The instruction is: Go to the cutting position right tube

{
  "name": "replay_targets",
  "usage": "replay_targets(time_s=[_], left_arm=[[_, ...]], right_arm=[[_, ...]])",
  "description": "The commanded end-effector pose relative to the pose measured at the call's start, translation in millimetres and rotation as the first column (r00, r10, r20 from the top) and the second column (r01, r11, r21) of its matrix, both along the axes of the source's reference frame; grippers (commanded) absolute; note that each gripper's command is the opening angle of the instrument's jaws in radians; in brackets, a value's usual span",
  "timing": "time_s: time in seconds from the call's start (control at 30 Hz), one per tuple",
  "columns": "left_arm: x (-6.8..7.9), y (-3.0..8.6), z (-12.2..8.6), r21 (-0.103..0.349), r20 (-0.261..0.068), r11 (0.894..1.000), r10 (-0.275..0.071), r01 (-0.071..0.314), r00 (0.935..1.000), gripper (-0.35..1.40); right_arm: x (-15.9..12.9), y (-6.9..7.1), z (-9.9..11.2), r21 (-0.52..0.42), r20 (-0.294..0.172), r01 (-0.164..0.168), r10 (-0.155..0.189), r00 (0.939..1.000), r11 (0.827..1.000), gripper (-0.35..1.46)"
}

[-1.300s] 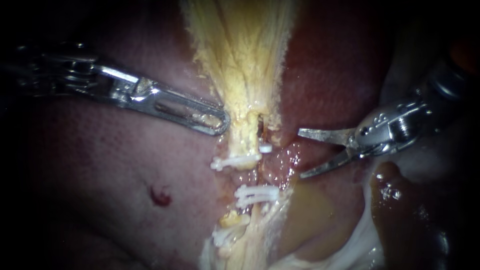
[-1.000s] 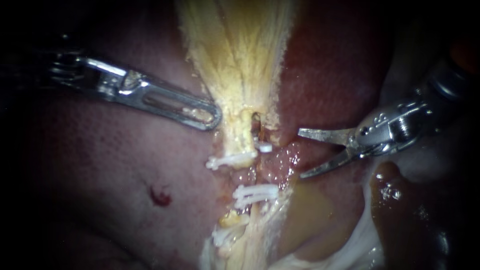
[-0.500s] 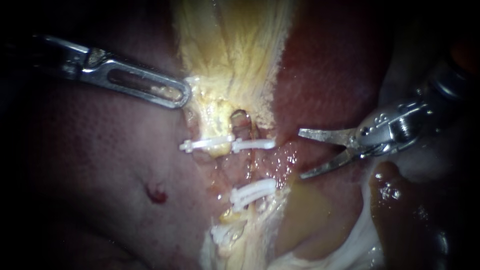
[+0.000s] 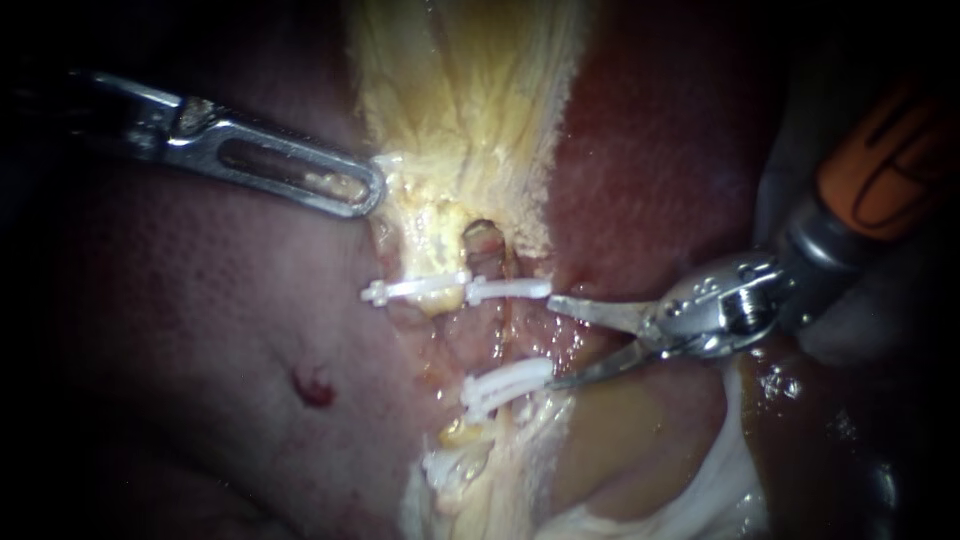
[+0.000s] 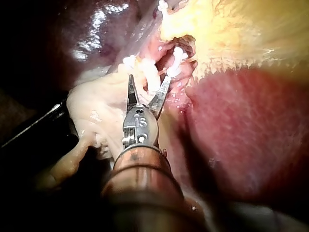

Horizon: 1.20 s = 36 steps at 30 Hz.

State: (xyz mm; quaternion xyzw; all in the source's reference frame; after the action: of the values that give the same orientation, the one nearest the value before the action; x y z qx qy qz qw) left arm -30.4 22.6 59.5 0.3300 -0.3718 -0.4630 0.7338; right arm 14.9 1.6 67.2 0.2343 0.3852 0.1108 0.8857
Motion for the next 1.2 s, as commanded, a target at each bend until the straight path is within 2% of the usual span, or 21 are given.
replay_targets(time_s=[0.03, 0.43, 0.77, 0.87, 0.93, 1.0, 1.07, 1.2], left_arm=[[0.0, 0.0, 0.0, 0.000, -0.001, 1.000, -0.001, 0.001, 1.0000, -0.35], [-0.2, -0.2, 0.1, -0.003, -0.003, 1.000, -0.005, 0.005, 1.0000, -0.35], [-0.2, -0.2, 0.1, -0.003, -0.003, 1.000, -0.005, 0.005, 1.0000, -0.35], [-0.2, -0.2, 0.1, -0.003, -0.003, 1.000, -0.005, 0.005, 1.0000, -0.35], [-0.2, -0.2, 0.1, -0.003, -0.003, 1.000, -0.005, 0.005, 1.0000, -0.35], [-0.2, -0.2, 0.1, -0.003, -0.003, 1.000, -0.005, 0.005, 1.0000, -0.35], [-0.2, -0.2, 0.1, -0.003, -0.003, 1.000, -0.005, 0.005, 1.0000, -0.35], [-0.2, -0.2, 0.2, -0.003, -0.004, 1.000, -0.005, 0.005, 1.0000, -0.35]], right_arm=[[0.2, 0.0, 0.5, 0.008, 0.001, 0.000, 0.000, 1.0000, 1.000, 1.44], [2.6, -0.4, 4.8, 0.097, -0.008, 0.012, -0.011, 0.9999, 0.995, 1.44], [4.2, -0.5, 6.6, 0.141, -0.060, 0.038, -0.030, 0.9977, 0.989, 1.44], [4.4, -0.4, 6.8, 0.153, -0.098, 0.053, -0.038, 0.9945, 0.987, 1.44], [4.6, -0.3, 6.9, 0.163, -0.144, 0.072, -0.048, 0.9883, 0.984, 1.44], [4.7, -0.3, 6.8, 0.178, -0.203, 0.095, -0.058, 0.9774, 0.979, 1.44], [4.7, -0.3, 6.9, 0.202, -0.242, 0.111, -0.060, 0.9684, 0.973, 1.44], [4.8, -0.4, 7.0, 0.230, -0.301, 0.173, -0.099, 0.9485, 0.958, 1.39]])
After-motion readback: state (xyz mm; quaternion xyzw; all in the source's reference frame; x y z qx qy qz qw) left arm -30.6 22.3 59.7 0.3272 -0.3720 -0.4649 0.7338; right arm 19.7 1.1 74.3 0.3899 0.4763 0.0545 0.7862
